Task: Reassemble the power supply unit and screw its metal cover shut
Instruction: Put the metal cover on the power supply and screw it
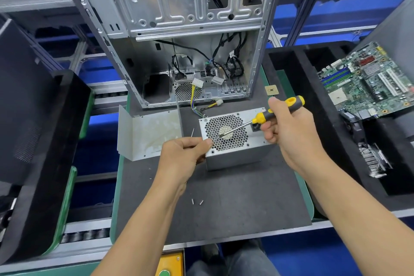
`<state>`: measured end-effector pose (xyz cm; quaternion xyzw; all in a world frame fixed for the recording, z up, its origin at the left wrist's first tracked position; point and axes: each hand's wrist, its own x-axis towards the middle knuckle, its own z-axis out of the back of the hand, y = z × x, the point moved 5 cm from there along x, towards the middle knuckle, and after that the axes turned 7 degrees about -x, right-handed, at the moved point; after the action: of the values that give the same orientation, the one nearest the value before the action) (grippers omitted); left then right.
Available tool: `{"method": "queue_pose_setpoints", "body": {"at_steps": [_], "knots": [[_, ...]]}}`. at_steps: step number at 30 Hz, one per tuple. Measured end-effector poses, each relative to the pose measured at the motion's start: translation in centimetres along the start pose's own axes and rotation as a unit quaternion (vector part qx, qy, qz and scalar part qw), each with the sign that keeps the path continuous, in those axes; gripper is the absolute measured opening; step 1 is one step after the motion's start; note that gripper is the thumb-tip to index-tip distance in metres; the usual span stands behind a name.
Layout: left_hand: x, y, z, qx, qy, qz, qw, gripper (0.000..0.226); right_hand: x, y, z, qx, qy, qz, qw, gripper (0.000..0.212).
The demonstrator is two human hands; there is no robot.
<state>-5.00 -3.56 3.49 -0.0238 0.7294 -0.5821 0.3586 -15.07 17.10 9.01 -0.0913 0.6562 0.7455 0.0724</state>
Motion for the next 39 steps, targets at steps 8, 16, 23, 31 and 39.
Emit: {"method": "queue_pose_setpoints", "body": {"at_steps": [8, 16, 23, 31, 39], "knots": [[-1.6, -1.0, 1.6, 0.03, -0.016, -0.13, 0.991, 0.01, 0.1, -0.9, -0.6, -0.042, 0.03, -0.008, 0.999, 0.037], [-4.3, -4.1, -1.5, 0.277, 0.045, -0.419, 0.863, 0.023, 0.2, -0.9, -0.2, -0.016, 0.01, -0.016, 1.0, 0.036], [-4.2, -4.0, -3.1, 0.324, 0.05, -0.449, 0.831, 0.037, 0.5, 0.2, 2.1, -0.015, -0.019, 0.01, 1.0, 0.033], [-4.0, -2.4, -5.8, 0.346, 0.059, -0.484, 0.801, 0.03, 1.0, 0.9, 5.0, -0.027, -0.038, 0.053, 0.997, 0.025], [-3.3, -2.0, -6.8, 0.341, 0.063, -0.472, 0.811, 0.021, 1.3, -0.2, 5.3, -0.065, -0.048, 0.042, 0.996, 0.03]]}}
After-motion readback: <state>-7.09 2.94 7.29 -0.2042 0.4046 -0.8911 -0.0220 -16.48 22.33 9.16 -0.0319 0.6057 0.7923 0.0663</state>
